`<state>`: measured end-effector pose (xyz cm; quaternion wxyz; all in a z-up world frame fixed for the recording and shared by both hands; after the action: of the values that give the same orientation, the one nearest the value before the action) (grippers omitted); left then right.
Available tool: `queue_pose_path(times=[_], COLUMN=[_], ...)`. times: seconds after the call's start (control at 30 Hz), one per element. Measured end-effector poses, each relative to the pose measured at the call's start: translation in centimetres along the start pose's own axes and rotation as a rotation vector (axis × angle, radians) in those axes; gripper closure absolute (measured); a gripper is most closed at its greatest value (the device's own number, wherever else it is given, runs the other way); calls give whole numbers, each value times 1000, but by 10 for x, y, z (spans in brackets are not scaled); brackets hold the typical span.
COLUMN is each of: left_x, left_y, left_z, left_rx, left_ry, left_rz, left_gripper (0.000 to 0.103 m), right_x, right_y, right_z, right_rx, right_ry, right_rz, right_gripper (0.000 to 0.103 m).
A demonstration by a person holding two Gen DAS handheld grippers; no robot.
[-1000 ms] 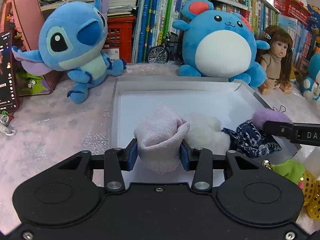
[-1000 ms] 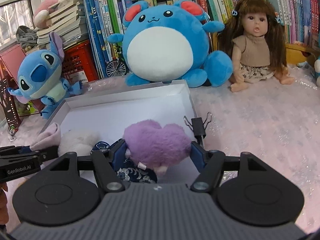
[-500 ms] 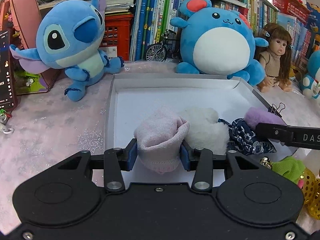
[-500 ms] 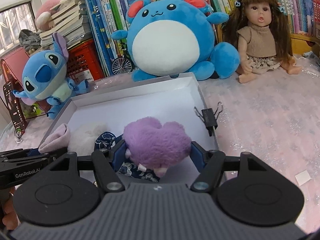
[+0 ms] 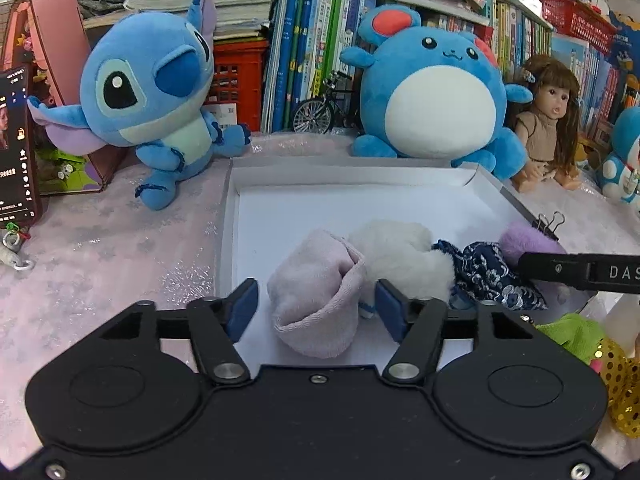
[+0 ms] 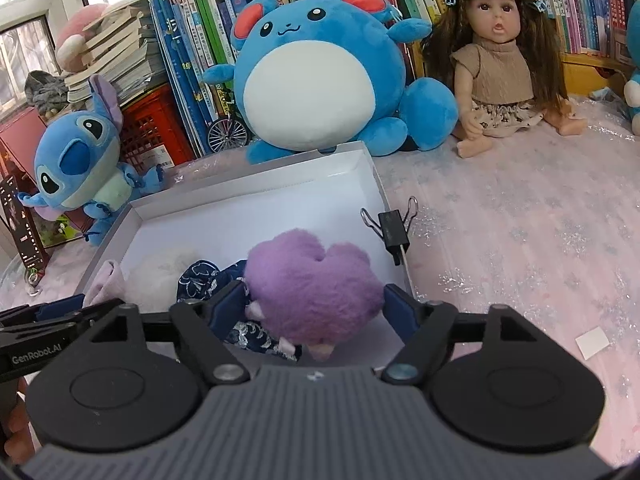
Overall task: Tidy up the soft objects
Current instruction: 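Release the pink sock into the box with the left gripper while the right releases the heart, then withdraw the left gripper toward the green gingham pouch while the right gripper moves toward the gold sequin pillows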
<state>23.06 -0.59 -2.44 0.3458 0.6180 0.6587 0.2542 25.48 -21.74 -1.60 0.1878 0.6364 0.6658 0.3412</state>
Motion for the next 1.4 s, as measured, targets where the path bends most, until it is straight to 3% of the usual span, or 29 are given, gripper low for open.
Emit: queue_pose_path(times=[0.6,0.83,1.4], left_x=[-2,-11,-25], left_y=[-1,-17,-67], left_z=[-55,-77,-106], left_rx=[-72,-88,-93], left_ry=[-57,-83,-155], left_rz=[5,49,81], left_gripper=[21,19,16], right_x=[21,37,32], right_y=[0,-12,-49], right_z=[-53,-73,-98], right_rx=[-123,-170,-201], right_ry=[17,-7,-88], right_rz=[-118,-226,-305], right_gripper=[4,1,0])
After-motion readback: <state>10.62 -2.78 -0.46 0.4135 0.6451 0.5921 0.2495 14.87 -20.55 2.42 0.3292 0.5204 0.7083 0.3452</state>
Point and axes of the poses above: each gripper's, at about its wrist camera, not at the fingertips, and z roughly the way its jaws point, x to its left, y to its top, the point moved 7 cm from there along z, roughly the way its jaws point, and after that the axes turned 4 degrees about -z, right-handed, at the moved point
